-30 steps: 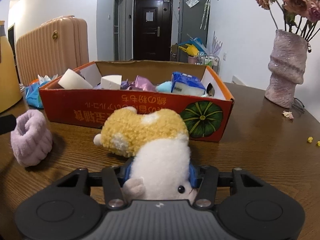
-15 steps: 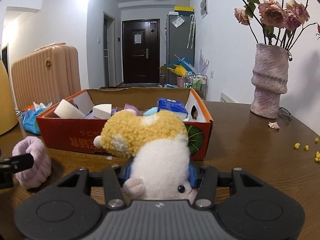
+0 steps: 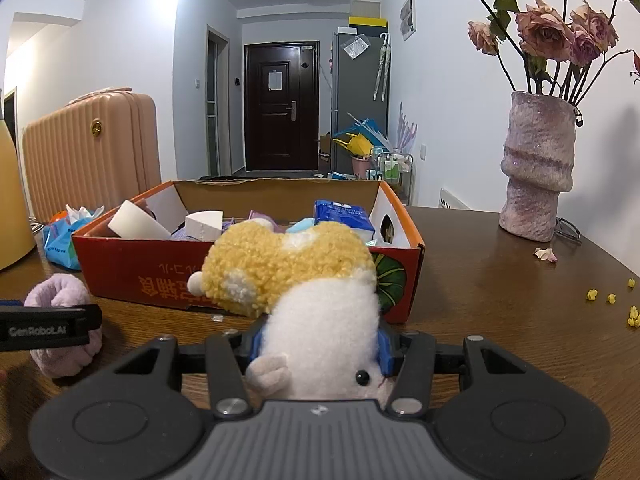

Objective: Organize soft objects
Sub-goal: 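Grasp the yellow-white plush toy with the right gripper while the left gripper grasps the pink fuzzy band, then lift and carry the plush toy and pink band in both grippers over the box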

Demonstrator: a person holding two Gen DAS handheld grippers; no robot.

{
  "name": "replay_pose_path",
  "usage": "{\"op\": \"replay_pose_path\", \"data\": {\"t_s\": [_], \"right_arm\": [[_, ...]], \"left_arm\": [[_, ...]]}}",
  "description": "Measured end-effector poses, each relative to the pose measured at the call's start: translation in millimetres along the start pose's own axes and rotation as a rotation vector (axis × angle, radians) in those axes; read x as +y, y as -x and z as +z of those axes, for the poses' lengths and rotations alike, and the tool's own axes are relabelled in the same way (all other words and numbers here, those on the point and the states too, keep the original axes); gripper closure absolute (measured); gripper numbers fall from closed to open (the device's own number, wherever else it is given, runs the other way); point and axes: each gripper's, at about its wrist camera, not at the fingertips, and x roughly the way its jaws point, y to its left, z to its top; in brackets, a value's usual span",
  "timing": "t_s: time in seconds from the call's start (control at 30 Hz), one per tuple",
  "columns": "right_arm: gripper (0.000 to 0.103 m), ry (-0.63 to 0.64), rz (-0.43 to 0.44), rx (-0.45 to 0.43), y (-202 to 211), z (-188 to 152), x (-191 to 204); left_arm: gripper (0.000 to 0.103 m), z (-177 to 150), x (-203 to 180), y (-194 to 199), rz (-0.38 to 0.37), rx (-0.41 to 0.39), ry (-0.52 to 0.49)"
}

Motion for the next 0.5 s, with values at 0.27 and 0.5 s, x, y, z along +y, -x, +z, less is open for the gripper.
{"op": "replay_pose_path", "data": {"t_s": [0.27, 0.5], "right_arm": [[0.053, 0.002, 0.003, -0.007, 1.0, 0.6, 0.3], [0.053, 0.001, 0.007, -0.011, 2.3, 1.5, -0.3]], "left_arm": [[0.006, 0.2, 10.5, -9.6, -0.021, 0.064, 0.037], [0.034, -0.4, 6.7, -5.1, -0.063, 0.061, 0.015]]}}
